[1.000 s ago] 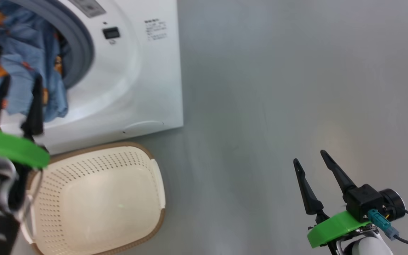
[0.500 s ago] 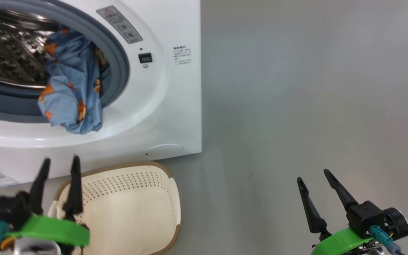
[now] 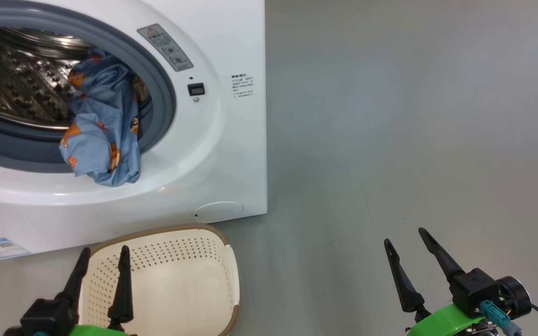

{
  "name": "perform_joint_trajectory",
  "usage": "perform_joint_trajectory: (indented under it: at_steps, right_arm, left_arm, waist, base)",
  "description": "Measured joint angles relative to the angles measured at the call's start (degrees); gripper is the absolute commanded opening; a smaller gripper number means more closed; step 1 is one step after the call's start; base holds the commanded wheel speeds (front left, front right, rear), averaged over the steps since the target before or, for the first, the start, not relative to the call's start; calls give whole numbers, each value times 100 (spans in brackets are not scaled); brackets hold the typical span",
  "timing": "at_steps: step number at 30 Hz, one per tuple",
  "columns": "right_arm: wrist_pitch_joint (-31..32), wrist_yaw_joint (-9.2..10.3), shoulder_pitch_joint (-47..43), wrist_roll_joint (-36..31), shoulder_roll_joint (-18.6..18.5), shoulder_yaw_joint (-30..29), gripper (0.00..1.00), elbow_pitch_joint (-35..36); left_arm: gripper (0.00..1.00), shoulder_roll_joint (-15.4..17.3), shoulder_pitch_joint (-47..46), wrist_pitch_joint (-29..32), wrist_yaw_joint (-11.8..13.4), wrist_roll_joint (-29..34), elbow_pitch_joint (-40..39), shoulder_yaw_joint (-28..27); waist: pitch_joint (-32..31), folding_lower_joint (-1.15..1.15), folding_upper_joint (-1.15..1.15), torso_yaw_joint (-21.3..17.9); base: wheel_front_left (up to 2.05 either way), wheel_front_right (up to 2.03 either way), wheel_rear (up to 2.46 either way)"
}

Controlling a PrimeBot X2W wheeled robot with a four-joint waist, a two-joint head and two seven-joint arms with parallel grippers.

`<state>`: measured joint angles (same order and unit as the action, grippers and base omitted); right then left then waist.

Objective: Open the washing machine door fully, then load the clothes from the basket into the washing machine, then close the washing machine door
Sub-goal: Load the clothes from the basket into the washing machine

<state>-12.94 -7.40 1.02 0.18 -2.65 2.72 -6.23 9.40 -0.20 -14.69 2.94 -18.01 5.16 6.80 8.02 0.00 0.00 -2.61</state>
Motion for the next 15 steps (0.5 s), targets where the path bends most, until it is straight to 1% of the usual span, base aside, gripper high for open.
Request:
perform_joint_trajectory:
  at_steps: [8,15]
  right_arm:
    - [-1,0,-1,16,0,7,100,-11]
    - [-2,0,-1,16,-1,9,100,-27]
  left_arm:
    - [100,-309,117,0,-240,278,80,-303]
    - [100,-464,116,0,-422,414,177,-432]
  waist:
    - [-8,0,0,-40]
    - [3,0,0,-29]
  base:
    - [0,0,0]
    - [0,0,0]
